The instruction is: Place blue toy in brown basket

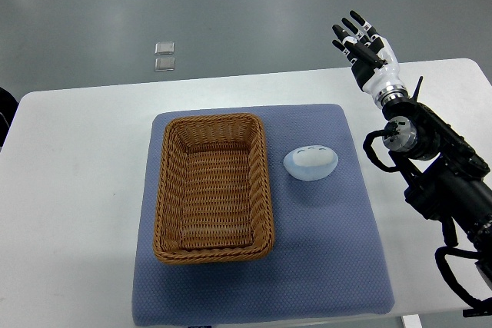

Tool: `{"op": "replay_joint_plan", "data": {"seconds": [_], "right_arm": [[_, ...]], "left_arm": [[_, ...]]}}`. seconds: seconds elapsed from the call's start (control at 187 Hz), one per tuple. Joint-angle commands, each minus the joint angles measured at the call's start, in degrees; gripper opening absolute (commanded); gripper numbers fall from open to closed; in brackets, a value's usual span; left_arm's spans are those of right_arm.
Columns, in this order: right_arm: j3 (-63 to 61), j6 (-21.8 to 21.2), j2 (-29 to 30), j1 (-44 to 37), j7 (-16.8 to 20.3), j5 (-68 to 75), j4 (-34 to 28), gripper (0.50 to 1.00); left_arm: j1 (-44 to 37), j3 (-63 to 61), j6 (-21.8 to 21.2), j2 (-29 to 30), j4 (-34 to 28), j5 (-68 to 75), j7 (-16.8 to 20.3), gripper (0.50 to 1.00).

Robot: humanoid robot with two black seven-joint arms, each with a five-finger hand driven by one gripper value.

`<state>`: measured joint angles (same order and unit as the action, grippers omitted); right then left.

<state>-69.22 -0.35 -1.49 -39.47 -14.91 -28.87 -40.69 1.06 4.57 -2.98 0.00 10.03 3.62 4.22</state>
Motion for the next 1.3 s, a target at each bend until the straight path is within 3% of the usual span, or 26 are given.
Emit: {"op": "replay_joint_plan", "data": {"seconds": [0.0,0.77,1.294], "right_arm": [[-0.04,0.0,0.0,0.01,-0.03,0.04,0.0,0.825],[-0.04,0.0,-0.09,-0.08,0.06,0.04,0.0,0.85],[0.93,2.19,-1.76,-0.43,0.32,2.94,-1.14,0.862]], "left_arm": [[0.0,0.0,-0.01,0.0,-0.01,-0.01,0.0,1.0],[0.08,0.09,-0.18,0.0,-1.68,-0.1,0.0,1.0],[0.0,0.09,-0.18,0.0,-1.59,-0.1,0.0,1.0]]}}
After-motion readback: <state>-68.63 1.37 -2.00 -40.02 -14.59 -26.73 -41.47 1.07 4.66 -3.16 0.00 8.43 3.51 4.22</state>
